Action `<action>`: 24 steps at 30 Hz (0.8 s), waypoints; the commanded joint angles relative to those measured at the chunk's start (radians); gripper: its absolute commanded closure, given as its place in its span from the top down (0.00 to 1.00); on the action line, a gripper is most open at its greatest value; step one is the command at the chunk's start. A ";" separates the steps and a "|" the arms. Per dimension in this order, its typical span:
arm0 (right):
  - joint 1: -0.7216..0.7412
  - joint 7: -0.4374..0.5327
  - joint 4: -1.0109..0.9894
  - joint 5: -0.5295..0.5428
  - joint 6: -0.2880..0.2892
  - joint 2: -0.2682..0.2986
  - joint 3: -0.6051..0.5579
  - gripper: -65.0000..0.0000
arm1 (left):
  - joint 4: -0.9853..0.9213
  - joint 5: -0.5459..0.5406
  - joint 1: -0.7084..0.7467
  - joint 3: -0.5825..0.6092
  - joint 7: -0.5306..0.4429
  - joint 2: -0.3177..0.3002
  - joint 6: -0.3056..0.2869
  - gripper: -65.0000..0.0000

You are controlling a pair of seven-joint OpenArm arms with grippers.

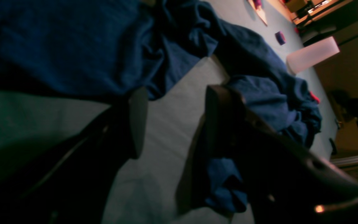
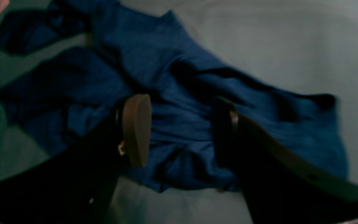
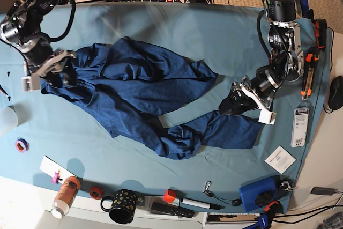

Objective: Layout the t-shirt on the table in an organized manner, then fold the t-shirt properly
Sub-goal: 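Regrasp the shirt edge with the right gripper and pull it outward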

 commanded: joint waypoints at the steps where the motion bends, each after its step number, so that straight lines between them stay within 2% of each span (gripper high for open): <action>1: 0.005 0.019 0.017 0.008 0.001 0.027 -0.031 0.48 | 0.016 -0.025 -0.019 -0.002 -0.021 -0.002 -0.012 0.45; 4: 0.006 0.047 0.017 -0.116 0.001 0.065 -0.177 0.48 | 0.016 -0.025 -0.019 -0.002 -0.021 0.005 -0.012 0.45; 7: 0.006 0.169 0.016 -0.347 0.001 0.084 -0.325 0.48 | 0.016 -0.025 -0.019 -0.002 -0.020 0.005 -0.012 0.45; 10: 0.006 0.273 0.016 -0.552 0.001 0.084 -0.427 0.48 | 0.016 -0.025 -0.019 -0.002 -0.019 0.005 -0.012 0.45; 13: 0.007 0.345 0.016 -0.676 -0.057 0.084 -0.488 0.48 | 0.016 -0.025 -0.019 -0.002 -0.019 0.005 -0.012 0.45; 15: 0.015 0.370 0.016 -0.726 -0.085 0.083 -0.513 0.48 | 0.016 -0.025 -0.019 -0.002 -0.019 0.005 -0.011 0.45; 20: 0.074 0.364 -0.031 -0.774 -0.138 0.084 -0.528 0.48 | 0.016 -0.025 -0.019 -0.002 -0.019 0.005 -0.012 0.45; 24: 0.121 0.350 -0.125 -0.771 -0.141 0.082 -0.529 0.48 | 0.016 -0.025 -0.019 -0.002 -0.012 0.005 -0.012 0.45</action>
